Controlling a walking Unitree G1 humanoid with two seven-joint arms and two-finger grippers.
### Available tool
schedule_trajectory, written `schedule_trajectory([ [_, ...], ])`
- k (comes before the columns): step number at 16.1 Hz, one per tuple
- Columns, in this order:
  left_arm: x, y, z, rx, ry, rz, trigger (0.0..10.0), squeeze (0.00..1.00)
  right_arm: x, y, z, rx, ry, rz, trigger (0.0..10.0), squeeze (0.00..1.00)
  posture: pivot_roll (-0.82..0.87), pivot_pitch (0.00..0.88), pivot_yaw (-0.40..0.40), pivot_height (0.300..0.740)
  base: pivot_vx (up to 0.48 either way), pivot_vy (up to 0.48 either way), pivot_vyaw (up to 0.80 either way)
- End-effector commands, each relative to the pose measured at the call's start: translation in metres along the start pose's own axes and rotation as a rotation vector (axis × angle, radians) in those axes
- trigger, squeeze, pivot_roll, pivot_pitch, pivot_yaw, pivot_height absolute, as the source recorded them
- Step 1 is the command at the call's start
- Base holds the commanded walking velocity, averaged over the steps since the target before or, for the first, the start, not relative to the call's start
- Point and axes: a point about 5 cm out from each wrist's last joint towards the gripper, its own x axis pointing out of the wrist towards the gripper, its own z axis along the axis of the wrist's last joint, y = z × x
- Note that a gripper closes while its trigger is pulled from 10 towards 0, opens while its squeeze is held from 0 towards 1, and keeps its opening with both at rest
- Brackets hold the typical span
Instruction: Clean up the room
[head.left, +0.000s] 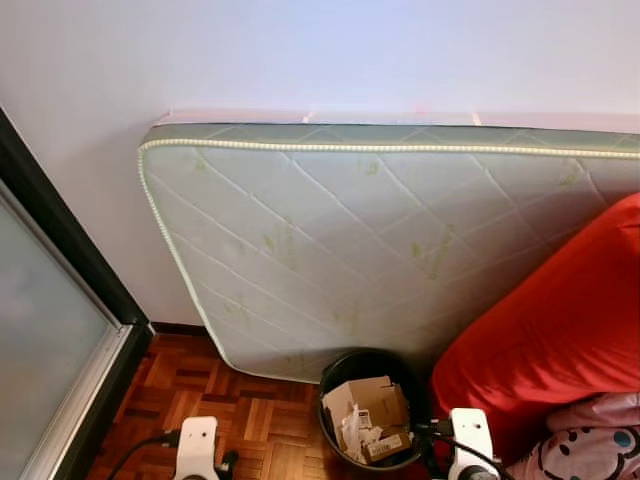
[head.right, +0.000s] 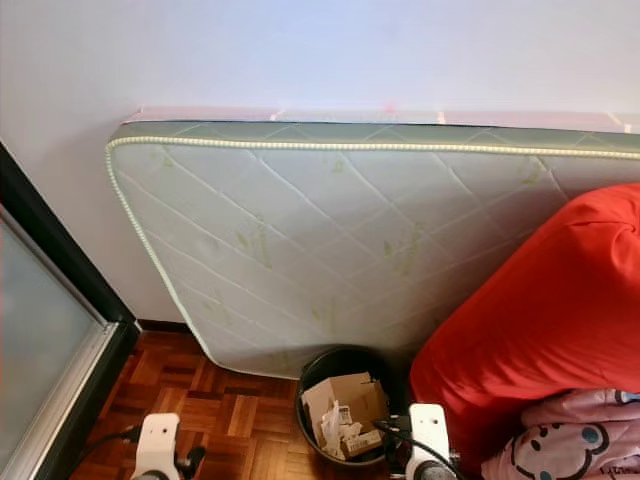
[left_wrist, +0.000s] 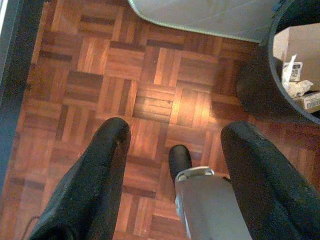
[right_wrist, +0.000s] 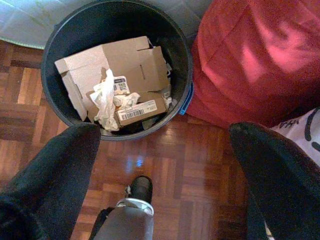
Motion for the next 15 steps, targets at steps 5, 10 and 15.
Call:
schedule_trajectory([
  [5, -0.003, 0.012, -0.009, 0.002, 0.040, 0.032, 10.0, 0.00, -0.003, 0.000, -0.010, -0.004, 0.025, -0.002, 10.0, 0.00, -0.02, 0.000, 0.002, 0.740, 0.000, 0.000, 0.00],
  [10, -0.004, 0.010, -0.014, 0.011, 0.049, 0.026, 10.0, 0.00, -0.004, 0.000, -0.016, -0.006, 0.047, 0.003, 10.0, 0.00, -0.01, 0.000, -0.001, 0.740, 0.000, 0.000, 0.00],
  [15, -0.006, 0.010, -0.020, 0.000, 0.065, 0.026, 10.0, 0.00, -0.011, -0.005, -0.036, -0.010, 0.090, -0.003, 10.0, 0.00, -0.01, 0.000, -0.004, 0.740, 0.000, 0.000, 0.00],
])
